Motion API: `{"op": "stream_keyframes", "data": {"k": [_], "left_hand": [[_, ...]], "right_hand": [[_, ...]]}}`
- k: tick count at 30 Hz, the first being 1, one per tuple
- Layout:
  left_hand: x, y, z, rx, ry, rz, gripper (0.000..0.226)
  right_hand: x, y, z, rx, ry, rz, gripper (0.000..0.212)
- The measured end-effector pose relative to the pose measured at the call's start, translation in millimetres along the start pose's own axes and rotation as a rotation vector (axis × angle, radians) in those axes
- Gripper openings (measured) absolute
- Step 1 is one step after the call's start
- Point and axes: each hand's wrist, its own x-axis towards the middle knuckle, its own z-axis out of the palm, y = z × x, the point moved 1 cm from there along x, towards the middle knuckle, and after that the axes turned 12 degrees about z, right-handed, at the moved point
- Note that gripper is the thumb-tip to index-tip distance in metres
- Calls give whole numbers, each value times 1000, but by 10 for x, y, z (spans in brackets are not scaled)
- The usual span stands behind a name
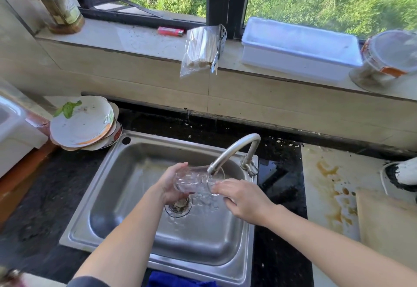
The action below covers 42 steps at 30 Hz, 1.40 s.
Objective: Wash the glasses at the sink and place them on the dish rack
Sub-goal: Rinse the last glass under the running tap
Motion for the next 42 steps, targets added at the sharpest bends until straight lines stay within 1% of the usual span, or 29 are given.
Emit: {"op": "stream_keyframes", "data": {"k": [1,3,4,6,7,9,11,12,14,15,17,19,22,24,26,28,30,32,35,37,39,40,41,42], "left_hand": [[-36,5,32,15,-20,-35,50],[-84,-12,151,66,-96,-86,41],[-80,-16,182,101,-128,-83,40],[-116,-1,164,139,-141,-48,44],[-137,-10,125,99,-150,-19,47],[-146,-85,91,-71,-196,57,47],[-131,-186,146,-249,-193,128,46],[-116,-219,189,-276,-156,153,46],[-101,-211,242,-193,-107,176,46],[-95,-198,229,-138,-97,176,46],[-46,-165,130,-98,-45,177,54],[-11,-155,93,-99,-7,175,57],[2,-162,207,-140,-52,190,63],[-18,-105,219,-161,-20,217,69],[-10,-51,107,-151,39,232,62],[-7,-62,50,-130,39,227,52],[-32,-118,145,-116,-14,191,46],[-21,-141,217,-81,-33,177,38],[-14,-61,70,-32,20,163,34],[-10,-42,5,28,38,130,32],[-18,-53,41,106,45,53,36],[-18,-48,49,165,43,35,42],[-30,-26,52,195,31,26,53],[-43,-10,40,215,2,26,67]], "right_hand": [[25,-42,8,-8,19,-7,38],[118,-162,33,-16,30,31,29],[155,-214,50,-30,18,56,27],[202,-211,75,12,-31,118,32],[207,-183,81,95,-53,157,32],[229,-183,48,256,-34,232,30],[299,-271,39,319,-1,284,28],[331,-310,56,319,-3,315,27],[340,-324,71,332,-7,364,32],[333,-281,73,357,-7,362,35],[294,-217,12,371,-38,310,31],[289,-204,-71,341,-53,285,28],[361,-330,-67,236,-56,271,34],[349,-351,-38,234,-74,248,33],[269,-275,-73,325,-92,251,29],[261,-218,-97,353,-59,292,30],[331,-290,-67,304,-40,308,39],[358,-360,-1,257,-70,282,43],[234,-250,-20,274,-115,227,36],[216,-171,-37,160,-111,191,38],[268,-245,-58,25,-71,143,40],[316,-274,-39,-3,-57,128,33],[347,-309,-46,4,-57,131,23],[360,-317,-34,55,-70,150,19]]}}
